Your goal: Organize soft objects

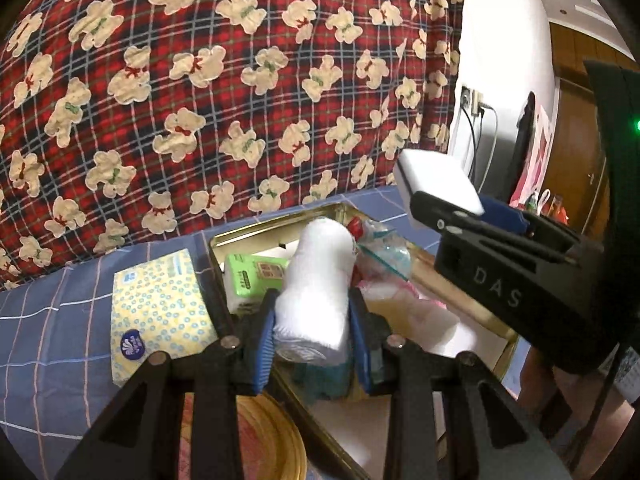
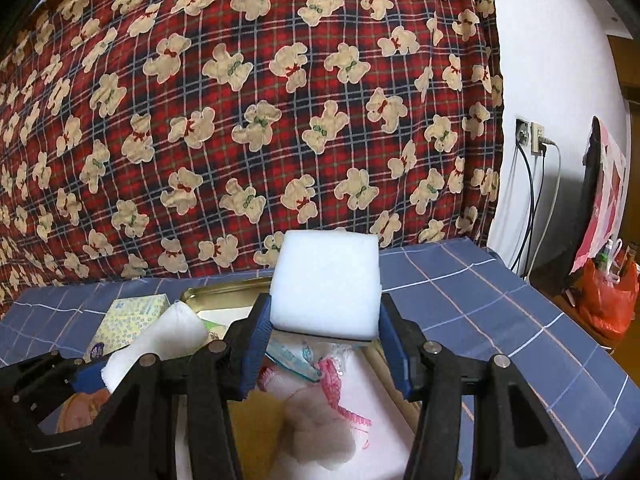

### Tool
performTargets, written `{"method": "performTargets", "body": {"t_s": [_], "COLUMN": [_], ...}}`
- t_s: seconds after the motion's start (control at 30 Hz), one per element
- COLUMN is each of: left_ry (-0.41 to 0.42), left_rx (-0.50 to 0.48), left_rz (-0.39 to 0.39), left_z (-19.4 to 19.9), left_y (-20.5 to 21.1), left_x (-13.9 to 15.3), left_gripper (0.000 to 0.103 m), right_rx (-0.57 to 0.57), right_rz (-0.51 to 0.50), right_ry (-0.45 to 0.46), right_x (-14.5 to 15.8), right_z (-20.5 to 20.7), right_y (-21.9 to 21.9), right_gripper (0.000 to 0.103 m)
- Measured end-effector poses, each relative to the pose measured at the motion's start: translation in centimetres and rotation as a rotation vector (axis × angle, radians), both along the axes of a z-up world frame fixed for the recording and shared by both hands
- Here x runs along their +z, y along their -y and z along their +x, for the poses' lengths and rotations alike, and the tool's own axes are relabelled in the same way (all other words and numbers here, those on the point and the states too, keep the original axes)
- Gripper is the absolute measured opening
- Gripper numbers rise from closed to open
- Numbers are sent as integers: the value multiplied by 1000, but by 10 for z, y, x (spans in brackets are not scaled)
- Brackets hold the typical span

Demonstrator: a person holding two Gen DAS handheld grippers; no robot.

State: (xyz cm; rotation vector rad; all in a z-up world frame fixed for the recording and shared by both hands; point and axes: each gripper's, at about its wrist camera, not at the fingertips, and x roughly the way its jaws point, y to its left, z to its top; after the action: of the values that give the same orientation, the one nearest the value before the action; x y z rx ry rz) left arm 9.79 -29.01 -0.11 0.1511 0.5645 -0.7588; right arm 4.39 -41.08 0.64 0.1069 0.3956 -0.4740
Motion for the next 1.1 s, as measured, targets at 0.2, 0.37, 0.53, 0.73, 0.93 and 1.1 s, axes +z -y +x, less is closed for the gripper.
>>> {"method": "performTargets", "body": {"t_s": [0.2, 0.37, 0.53, 0.73, 0.93, 1.1], "left_ry": [9, 42, 56, 117, 133, 116], "left_rx": [-9, 3, 33, 95, 202, 243], "left_rz": [28, 15, -9, -39, -104, -151], "left_z": [-3, -8, -8, -14, -11, -3], "left_y": [4, 0, -9, -26, -52, -66], "left_x": [-3, 2, 7, 13, 17, 20], "left_gripper": [36, 69, 81, 89, 95, 96], "right_rx": [7, 2, 24, 59, 122, 138], "right_rz": [2, -7, 15, 21, -32, -56], "right_ry": [-7, 37, 82, 164, 215, 219], "right_x": [-1, 3, 6, 11, 15, 14], "right_z": [1, -3, -8, -20, -27, -26], "right_y": [0, -1, -1, -6, -25, -33], "right_gripper": [57, 78, 79, 79, 79, 79]}}
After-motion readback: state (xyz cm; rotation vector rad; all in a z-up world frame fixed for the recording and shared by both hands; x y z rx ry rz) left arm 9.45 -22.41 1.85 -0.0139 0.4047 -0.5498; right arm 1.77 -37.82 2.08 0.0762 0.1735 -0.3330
